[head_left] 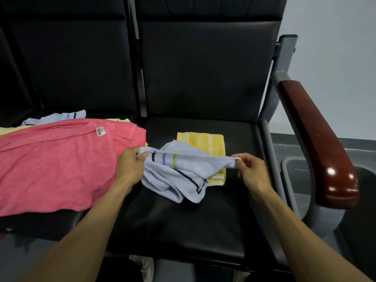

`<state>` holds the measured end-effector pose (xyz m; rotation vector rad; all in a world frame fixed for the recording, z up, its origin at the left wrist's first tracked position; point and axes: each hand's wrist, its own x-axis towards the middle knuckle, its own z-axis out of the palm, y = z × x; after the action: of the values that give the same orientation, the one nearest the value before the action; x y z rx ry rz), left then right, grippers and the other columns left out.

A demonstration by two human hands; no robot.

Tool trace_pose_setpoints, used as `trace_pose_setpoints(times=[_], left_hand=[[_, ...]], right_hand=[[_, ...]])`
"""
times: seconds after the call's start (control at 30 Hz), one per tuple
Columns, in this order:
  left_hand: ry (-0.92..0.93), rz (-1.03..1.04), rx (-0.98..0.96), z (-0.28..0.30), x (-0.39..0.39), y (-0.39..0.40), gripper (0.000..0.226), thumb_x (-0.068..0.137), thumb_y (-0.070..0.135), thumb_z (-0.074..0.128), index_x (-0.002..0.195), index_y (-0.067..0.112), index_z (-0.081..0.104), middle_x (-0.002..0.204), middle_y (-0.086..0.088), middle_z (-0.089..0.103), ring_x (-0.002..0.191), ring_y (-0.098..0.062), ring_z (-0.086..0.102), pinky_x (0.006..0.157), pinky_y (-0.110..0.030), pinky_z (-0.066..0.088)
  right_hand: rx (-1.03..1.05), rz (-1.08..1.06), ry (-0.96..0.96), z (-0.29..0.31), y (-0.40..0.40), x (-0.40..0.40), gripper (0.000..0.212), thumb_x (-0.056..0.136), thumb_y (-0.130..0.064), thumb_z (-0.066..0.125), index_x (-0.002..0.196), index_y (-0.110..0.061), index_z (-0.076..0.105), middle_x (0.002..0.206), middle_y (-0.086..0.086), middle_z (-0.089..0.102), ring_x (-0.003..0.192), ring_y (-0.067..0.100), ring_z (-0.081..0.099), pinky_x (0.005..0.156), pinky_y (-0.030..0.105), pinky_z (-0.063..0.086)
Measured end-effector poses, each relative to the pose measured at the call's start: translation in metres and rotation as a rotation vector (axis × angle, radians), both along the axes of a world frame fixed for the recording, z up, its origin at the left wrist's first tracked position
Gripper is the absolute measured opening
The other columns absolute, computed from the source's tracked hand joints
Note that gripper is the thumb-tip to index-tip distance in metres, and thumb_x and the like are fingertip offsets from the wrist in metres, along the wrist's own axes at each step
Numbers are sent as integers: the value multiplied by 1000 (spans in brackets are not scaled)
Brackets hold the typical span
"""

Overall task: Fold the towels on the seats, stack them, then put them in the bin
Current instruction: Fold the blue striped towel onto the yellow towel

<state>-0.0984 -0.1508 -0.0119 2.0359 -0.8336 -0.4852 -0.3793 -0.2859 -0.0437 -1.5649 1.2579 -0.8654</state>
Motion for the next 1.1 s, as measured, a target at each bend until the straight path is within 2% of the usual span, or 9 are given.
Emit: trace_pose_setpoints(times=[0.1, 0.23, 0.37, 0.43, 0.53, 0.67, 0.87, 0.97, 1.1], left_hand=[[0, 19, 4, -1, 3, -1, 23, 103, 10, 51, 93, 19, 70, 84, -4, 72, 74, -19, 64, 66, -29, 51], [-7, 57, 9, -1, 11, 2, 25, 103, 10, 52, 85, 14, 69, 78, -9, 67, 66, -21, 56, 61, -30, 44], [-20, 54, 22, -2, 15, 5, 24, 103, 11, 52, 88, 10, 71, 80, -18, 69, 67, -22, 56, 62, -32, 44], [-28, 42, 26, -3, 14, 5, 23, 103, 10, 52, 91, 9, 72, 85, -21, 71, 68, -23, 58, 65, -34, 47], [-34, 26, 28, -3, 11, 4, 23, 103, 10, 52, 92, 14, 72, 86, -19, 71, 70, -23, 60, 66, -36, 49], [-48, 48, 10, 0, 14, 4, 24, 103, 9, 51, 90, 16, 70, 86, -16, 72, 70, -23, 60, 65, -33, 49], [-54, 59, 8, -1, 17, 5, 22, 103, 10, 53, 91, 13, 71, 89, -19, 73, 74, -25, 62, 75, -48, 56], [-62, 64, 19, -4, 19, 5, 21, 103, 12, 53, 92, 12, 71, 90, -21, 72, 73, -25, 60, 74, -50, 56], [-41, 69, 25, -7, 22, 2, 22, 103, 12, 53, 92, 8, 71, 91, -24, 71, 71, -24, 57, 66, -38, 48]], right_hand=[[22, 125, -15, 6, -1, -4, 19, 99, -6, 54, 90, -14, 69, 66, 2, 63, 48, 5, 46, 51, 23, 40], [-202, 382, 485, 12, -3, -15, 26, 97, -10, 52, 78, -27, 57, 74, -4, 66, 67, 12, 60, 63, 32, 48], [-94, 570, 525, 21, 2, -22, 27, 100, -10, 48, 76, -21, 51, 74, -7, 59, 66, 10, 51, 61, 25, 40], [-91, 597, 541, 22, 2, -26, 25, 101, -10, 46, 78, -17, 51, 83, -5, 58, 74, 11, 52, 69, 26, 41], [-183, 610, 665, 18, -1, -30, 30, 100, -14, 51, 74, -30, 49, 91, -5, 51, 86, 17, 55, 79, 30, 44], [-282, 493, 732, 17, 1, -25, 21, 91, -14, 64, 87, -28, 50, 91, -3, 57, 78, 16, 58, 67, 31, 48], [-338, 171, 394, 23, -4, -22, 10, 95, -14, 65, 88, -22, 64, 83, -7, 64, 74, 7, 62, 62, 22, 49], [-187, 163, 158, 26, -3, -20, 11, 97, -12, 61, 90, -19, 67, 91, 3, 65, 73, 13, 62, 67, 28, 54], [9, 270, -72, 32, 1, -17, 21, 101, -5, 52, 90, -9, 68, 71, 10, 64, 61, 17, 53, 63, 29, 47]])
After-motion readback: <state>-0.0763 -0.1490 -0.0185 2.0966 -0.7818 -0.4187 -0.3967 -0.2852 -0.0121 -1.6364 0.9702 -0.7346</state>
